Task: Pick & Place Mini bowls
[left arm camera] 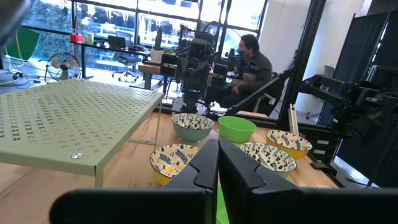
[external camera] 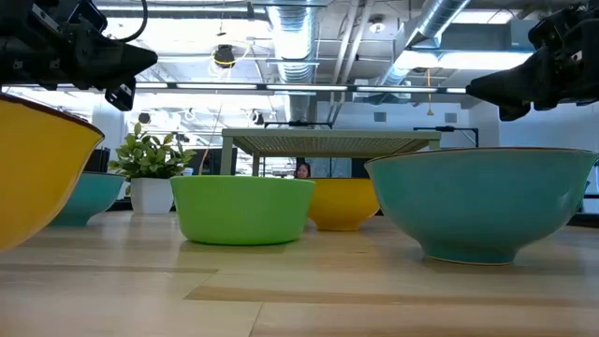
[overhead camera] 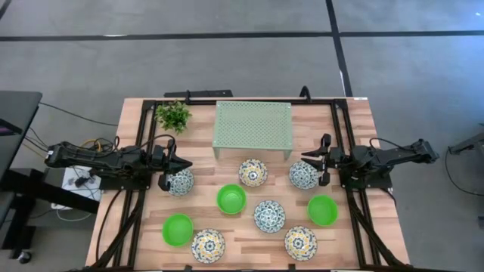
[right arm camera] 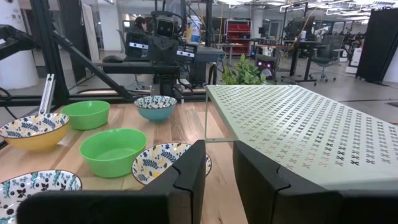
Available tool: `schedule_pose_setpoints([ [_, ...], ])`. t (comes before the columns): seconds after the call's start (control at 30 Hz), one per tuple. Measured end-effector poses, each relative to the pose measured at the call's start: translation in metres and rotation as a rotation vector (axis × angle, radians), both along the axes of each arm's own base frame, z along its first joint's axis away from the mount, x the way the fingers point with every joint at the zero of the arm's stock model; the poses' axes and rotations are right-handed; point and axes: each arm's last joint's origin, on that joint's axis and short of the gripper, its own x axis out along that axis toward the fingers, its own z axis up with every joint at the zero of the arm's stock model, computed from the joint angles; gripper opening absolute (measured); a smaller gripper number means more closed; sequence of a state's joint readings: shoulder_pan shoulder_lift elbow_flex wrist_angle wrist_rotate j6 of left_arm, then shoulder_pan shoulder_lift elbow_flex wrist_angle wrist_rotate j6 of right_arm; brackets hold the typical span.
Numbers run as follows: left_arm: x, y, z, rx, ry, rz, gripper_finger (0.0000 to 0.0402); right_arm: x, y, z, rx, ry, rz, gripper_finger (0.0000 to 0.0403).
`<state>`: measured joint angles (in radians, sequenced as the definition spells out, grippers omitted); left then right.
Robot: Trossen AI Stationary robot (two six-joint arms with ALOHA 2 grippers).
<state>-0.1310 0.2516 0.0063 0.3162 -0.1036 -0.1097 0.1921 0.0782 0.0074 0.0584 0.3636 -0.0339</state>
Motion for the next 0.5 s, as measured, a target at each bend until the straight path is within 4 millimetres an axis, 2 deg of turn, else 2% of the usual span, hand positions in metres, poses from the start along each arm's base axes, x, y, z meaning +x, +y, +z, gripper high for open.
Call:
schedule_pose_setpoints([
  [0.33, 0.0, 0.0, -0.0001, 0.001, 0.001, 0.0, 0.0012, 0.0, 0.0, 0.0, -0.005, 0.001, -0.001, 0.0077],
  [0.5, 0.0, 0.0, -0.0001, 0.133, -0.003, 0.01, 0.0012, 0.0, 0.0, 0.0, -0.091, 0.015, 0.001, 0.0077],
])
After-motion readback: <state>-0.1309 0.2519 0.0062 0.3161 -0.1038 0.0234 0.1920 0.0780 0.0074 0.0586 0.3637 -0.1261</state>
